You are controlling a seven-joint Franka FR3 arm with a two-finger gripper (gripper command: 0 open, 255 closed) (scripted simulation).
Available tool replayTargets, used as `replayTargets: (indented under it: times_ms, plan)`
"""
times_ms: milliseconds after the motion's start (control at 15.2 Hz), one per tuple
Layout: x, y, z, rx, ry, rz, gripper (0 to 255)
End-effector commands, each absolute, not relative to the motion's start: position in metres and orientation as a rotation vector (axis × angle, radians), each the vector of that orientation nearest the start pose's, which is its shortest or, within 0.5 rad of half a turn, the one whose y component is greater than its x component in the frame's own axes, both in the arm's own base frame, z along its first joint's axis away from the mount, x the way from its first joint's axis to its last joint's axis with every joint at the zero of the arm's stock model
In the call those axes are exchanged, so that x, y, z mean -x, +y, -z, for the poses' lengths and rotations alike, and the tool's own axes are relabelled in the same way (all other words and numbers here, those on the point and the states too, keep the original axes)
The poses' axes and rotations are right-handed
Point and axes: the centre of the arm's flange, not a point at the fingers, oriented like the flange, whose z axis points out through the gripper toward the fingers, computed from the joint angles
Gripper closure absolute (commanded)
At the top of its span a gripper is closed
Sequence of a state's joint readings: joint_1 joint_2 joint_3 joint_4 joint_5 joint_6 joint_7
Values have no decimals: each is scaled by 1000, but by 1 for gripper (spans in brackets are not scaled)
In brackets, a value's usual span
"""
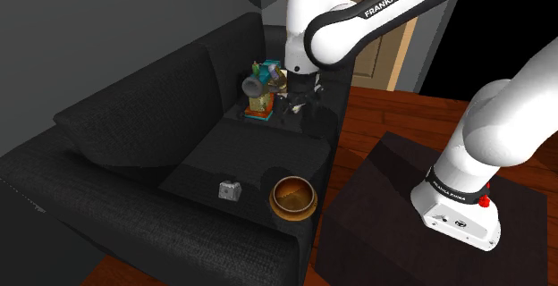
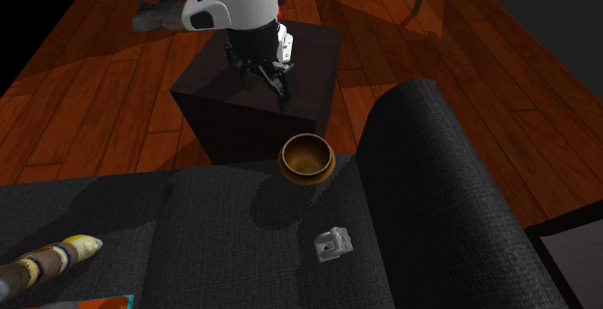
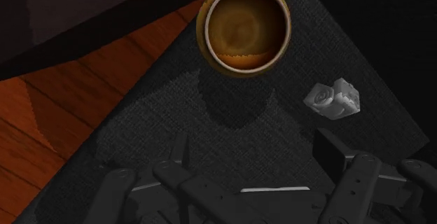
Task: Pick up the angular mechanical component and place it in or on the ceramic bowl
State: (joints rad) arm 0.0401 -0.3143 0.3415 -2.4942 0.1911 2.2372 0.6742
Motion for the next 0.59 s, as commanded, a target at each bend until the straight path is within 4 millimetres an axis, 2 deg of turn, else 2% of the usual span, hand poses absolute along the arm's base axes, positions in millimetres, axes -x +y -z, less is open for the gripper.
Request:
replayTargets:
  times_ms: [0,528]
  plan:
    - [-415,187,-381,2993,687,15,0]
    - [-465,251,-315,2935,852,-20,0]
